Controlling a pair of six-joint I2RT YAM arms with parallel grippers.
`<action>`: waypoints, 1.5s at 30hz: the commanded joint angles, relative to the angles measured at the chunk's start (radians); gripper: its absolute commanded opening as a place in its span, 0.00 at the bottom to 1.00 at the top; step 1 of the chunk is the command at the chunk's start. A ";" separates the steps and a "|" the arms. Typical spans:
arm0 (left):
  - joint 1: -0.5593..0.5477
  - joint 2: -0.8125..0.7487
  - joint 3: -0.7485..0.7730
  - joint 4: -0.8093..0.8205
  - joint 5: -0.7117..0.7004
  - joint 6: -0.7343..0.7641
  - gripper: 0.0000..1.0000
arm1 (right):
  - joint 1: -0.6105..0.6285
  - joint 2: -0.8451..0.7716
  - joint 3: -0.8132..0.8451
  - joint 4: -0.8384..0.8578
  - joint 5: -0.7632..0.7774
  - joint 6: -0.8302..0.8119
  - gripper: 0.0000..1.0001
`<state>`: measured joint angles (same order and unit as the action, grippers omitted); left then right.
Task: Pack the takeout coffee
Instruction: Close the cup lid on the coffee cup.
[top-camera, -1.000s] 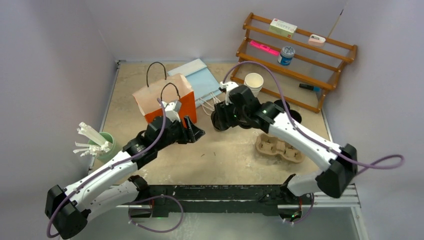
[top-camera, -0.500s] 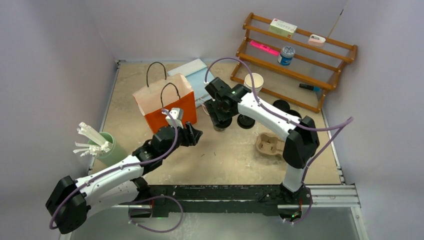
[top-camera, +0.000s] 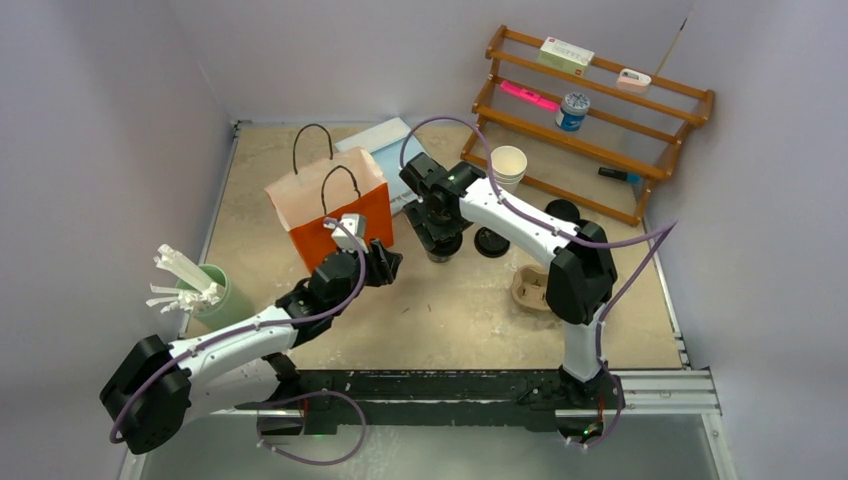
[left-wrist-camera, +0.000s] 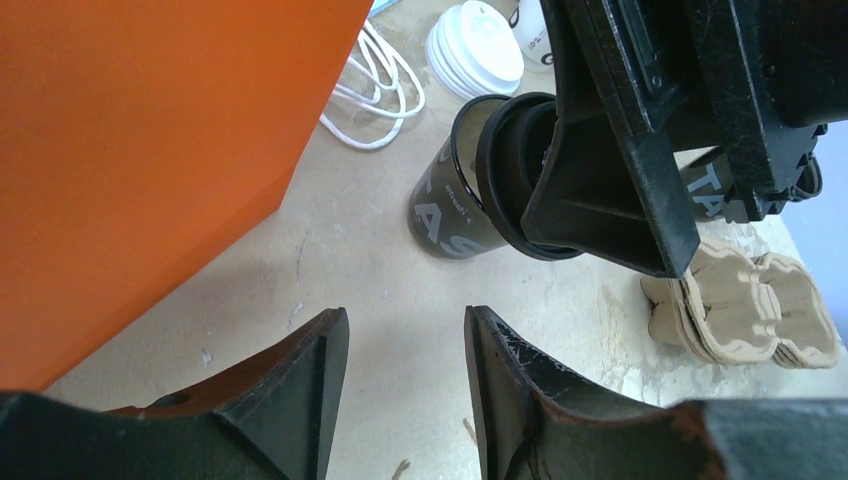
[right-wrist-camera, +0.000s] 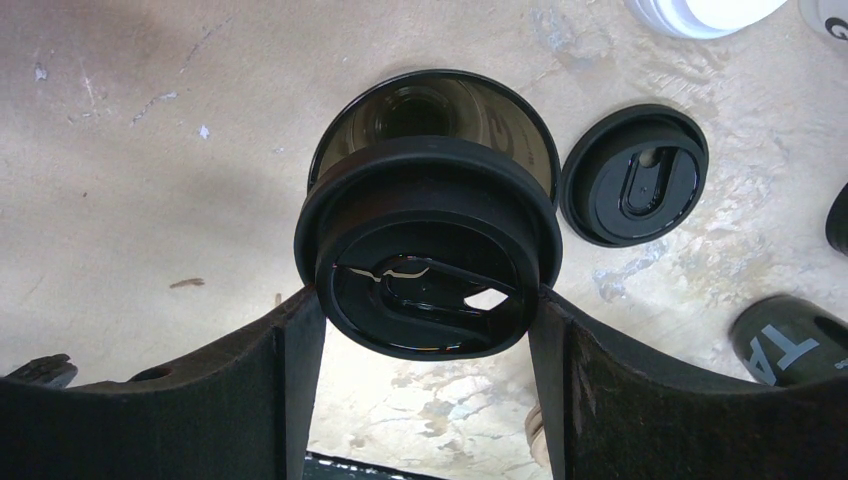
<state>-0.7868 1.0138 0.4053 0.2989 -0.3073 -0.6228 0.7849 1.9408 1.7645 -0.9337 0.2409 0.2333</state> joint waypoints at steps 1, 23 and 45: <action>-0.001 -0.007 -0.009 0.080 -0.017 0.033 0.48 | -0.011 -0.006 0.050 -0.019 -0.017 -0.032 0.54; -0.001 0.054 -0.028 0.151 0.007 0.053 0.48 | -0.041 0.076 0.162 -0.063 -0.050 -0.083 0.58; 0.000 0.117 -0.024 0.200 0.055 0.061 0.47 | -0.061 0.140 0.243 -0.127 -0.112 -0.138 0.57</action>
<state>-0.7868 1.1172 0.3790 0.4351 -0.2672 -0.5819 0.7261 2.0876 1.9678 -1.0069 0.1390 0.1143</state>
